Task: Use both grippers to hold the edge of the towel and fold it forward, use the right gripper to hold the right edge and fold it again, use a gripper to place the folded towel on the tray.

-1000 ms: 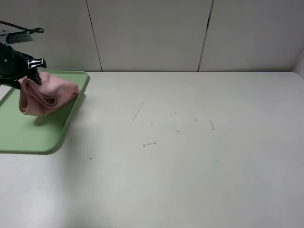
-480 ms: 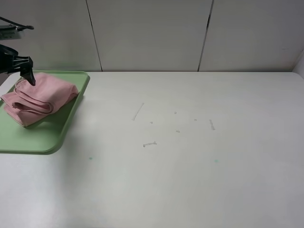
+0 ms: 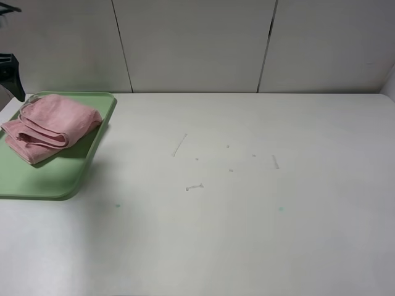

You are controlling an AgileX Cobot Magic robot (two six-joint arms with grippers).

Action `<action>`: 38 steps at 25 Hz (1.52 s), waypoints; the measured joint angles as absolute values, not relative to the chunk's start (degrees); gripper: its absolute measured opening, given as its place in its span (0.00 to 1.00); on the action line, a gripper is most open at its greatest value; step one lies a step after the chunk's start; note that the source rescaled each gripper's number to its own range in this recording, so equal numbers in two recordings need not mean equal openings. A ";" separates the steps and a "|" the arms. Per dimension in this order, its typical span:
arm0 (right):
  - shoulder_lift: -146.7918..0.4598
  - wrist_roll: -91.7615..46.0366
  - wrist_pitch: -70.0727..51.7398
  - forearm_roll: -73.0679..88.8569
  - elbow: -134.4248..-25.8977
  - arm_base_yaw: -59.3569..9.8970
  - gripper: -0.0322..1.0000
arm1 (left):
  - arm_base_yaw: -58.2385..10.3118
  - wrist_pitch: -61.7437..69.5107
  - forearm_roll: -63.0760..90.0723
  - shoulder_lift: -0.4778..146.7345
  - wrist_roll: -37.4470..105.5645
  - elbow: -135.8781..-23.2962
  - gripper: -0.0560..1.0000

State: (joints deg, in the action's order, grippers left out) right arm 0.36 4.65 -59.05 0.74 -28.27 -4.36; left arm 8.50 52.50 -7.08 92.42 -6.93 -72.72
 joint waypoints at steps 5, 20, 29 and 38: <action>0.36 4.65 -59.05 0.74 -28.27 -4.36 1.00 | 8.50 59.95 -7.08 86.01 -5.24 -72.72 1.00; 0.43 4.65 -59.05 0.88 -28.27 -4.36 1.00 | 8.50 68.16 -3.43 62.64 0.00 -68.15 1.00; 0.43 4.65 -59.05 0.88 -28.27 -4.36 1.00 | 8.50 68.23 3.38 43.95 5.31 -55.21 1.00; 0.43 4.65 -59.05 0.88 -28.27 -4.36 1.00 | 7.67 68.27 4.25 25.94 6.31 -43.49 1.00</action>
